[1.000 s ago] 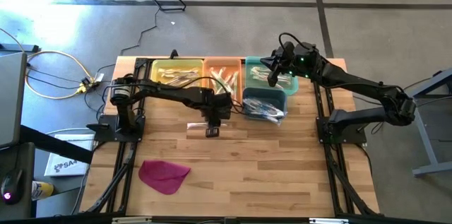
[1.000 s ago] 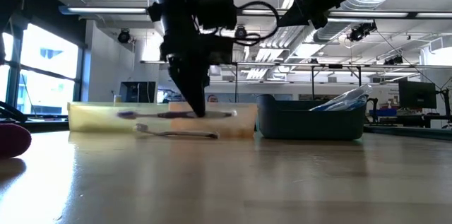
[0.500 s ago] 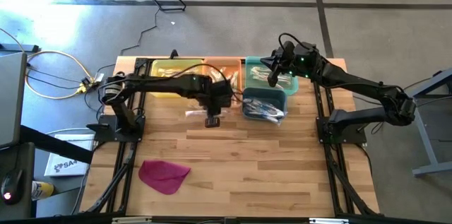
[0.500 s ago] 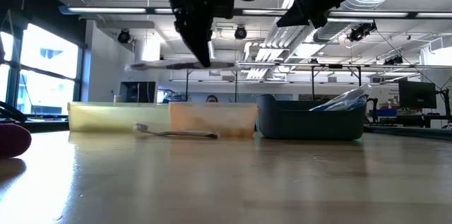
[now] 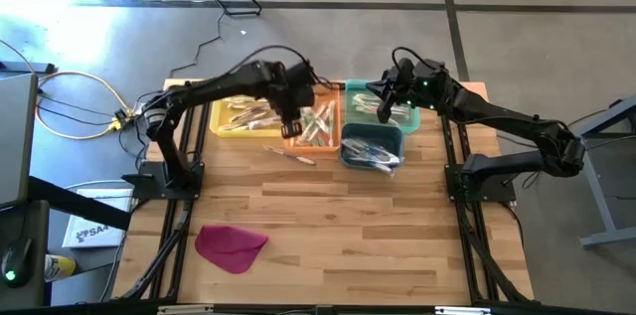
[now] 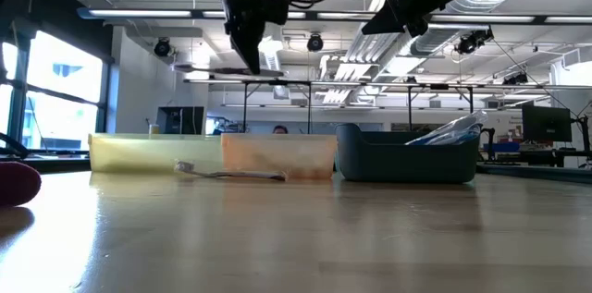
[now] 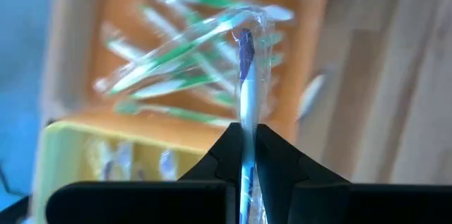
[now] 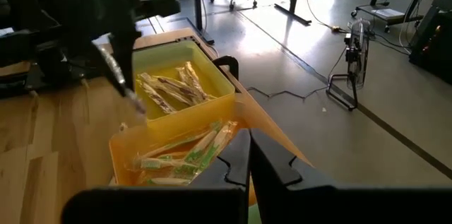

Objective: Pick & Place Toothbrushes
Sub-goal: Put the violet toothbrush into the yellow bin

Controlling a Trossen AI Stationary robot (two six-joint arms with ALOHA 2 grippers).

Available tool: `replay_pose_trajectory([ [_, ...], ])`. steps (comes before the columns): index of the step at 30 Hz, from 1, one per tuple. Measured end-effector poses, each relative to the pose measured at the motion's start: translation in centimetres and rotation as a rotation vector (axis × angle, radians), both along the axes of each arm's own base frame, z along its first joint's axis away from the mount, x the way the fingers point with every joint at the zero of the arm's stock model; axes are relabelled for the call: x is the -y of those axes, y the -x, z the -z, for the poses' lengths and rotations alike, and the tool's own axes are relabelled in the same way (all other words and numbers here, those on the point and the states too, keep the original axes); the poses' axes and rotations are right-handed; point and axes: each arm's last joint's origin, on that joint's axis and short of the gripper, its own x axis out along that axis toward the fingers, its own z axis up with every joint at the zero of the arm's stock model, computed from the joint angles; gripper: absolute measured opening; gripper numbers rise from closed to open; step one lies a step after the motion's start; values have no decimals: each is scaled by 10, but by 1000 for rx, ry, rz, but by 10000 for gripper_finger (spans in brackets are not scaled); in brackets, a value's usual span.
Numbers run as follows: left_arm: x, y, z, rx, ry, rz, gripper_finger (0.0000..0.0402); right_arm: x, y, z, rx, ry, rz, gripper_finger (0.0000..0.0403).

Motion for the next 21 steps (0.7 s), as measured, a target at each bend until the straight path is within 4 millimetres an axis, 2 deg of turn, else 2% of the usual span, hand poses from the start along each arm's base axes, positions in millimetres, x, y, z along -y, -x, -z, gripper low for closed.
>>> replay_pose_trajectory([
  [6,-38,22,1,-36,16,-42,20,0,0,0,0,1,3,2],
  [16,-91,59,2,-17,56,-112,20,1,1,0,-4,11,50,2],
  [21,-109,78,14,-14,124,-151,20,3,2,0,-16,30,130,3],
])
